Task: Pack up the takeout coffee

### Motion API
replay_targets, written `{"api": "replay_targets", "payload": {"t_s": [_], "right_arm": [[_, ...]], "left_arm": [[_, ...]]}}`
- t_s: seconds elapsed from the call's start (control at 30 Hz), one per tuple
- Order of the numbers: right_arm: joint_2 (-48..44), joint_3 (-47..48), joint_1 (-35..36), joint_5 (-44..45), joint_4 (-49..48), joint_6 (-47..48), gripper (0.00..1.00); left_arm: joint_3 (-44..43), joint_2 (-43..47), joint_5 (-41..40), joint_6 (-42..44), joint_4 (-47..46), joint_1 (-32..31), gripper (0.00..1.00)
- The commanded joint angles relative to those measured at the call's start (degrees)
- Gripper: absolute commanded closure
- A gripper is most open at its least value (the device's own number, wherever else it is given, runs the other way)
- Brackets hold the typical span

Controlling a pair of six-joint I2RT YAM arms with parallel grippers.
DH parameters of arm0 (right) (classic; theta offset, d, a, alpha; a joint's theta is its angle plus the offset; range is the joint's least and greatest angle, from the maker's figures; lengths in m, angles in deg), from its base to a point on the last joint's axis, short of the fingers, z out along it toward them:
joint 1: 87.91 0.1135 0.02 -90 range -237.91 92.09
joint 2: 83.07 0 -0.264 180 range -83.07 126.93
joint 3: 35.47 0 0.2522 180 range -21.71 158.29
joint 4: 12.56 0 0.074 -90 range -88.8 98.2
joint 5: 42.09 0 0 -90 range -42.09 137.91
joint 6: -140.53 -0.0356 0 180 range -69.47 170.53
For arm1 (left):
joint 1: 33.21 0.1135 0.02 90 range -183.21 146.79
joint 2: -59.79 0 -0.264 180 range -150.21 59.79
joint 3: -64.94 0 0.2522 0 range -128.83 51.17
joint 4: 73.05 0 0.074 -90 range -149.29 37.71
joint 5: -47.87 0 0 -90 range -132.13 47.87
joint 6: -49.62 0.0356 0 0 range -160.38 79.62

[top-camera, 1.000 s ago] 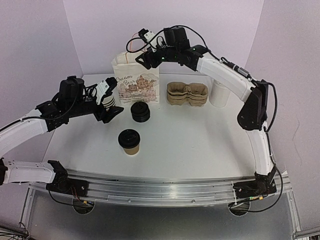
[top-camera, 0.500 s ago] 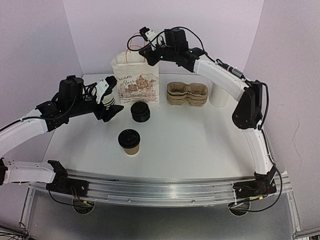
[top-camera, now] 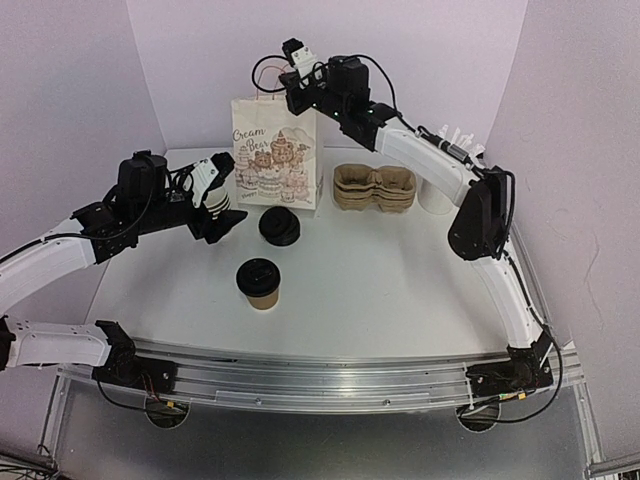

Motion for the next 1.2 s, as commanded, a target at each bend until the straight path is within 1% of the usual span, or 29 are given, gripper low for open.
{"api": "replay_targets", "payload": {"t_s": [0.0,0.1,0.23,0.33,0.43,0.57,0.67,0.93,1.03,1.17], "right_arm": [[-0.7,3.3,0.0,4.3,-13.9,-0.2,1.00],[-0.8,3.9,0.0,3.7,-16.0,-0.6,1.00],[-1.7,3.6,0.0,3.9,-16.3,0.8,1.00],[-3.2,3.0,0.0,2.5,-16.4,0.4,1.00],[-5.6,2.7,0.5,1.1,-16.4,0.4,1.00],[-10.9,0.4,2.1,-0.3,-16.5,3.6,1.00],[-17.6,-5.7,2.7,-2.4,-16.5,3.0,1.00],[-35.5,-25.9,2.7,-8.9,-15.8,-2.1,1.00],[-40.8,-31.8,2.7,-11.6,-12.2,-3.0,1.00],[-48.5,-40.4,2.7,-17.7,-8.6,-5.5,1.00]], "left_arm": [[-0.1,0.1,0.1,1.1,-1.8,0.3,0.12],[-0.1,0.0,0.2,1.9,-1.8,0.3,0.12],[0.6,0.2,-0.2,2.6,-1.7,0.3,0.12],[0.6,0.4,0.1,2.4,-1.2,0.3,0.12],[0.5,0.4,0.4,2.7,-1.0,0.3,0.12],[0.4,0.4,0.4,3.1,-1.3,0.3,0.12],[0.3,0.8,0.5,3.2,-1.5,0.3,0.12],[0.6,3.6,1.9,4.1,-0.3,0.3,0.13],[0.8,4.6,2.6,4.2,0.0,0.3,0.13],[1.1,5.2,2.7,4.0,0.2,0.3,0.13]]}}
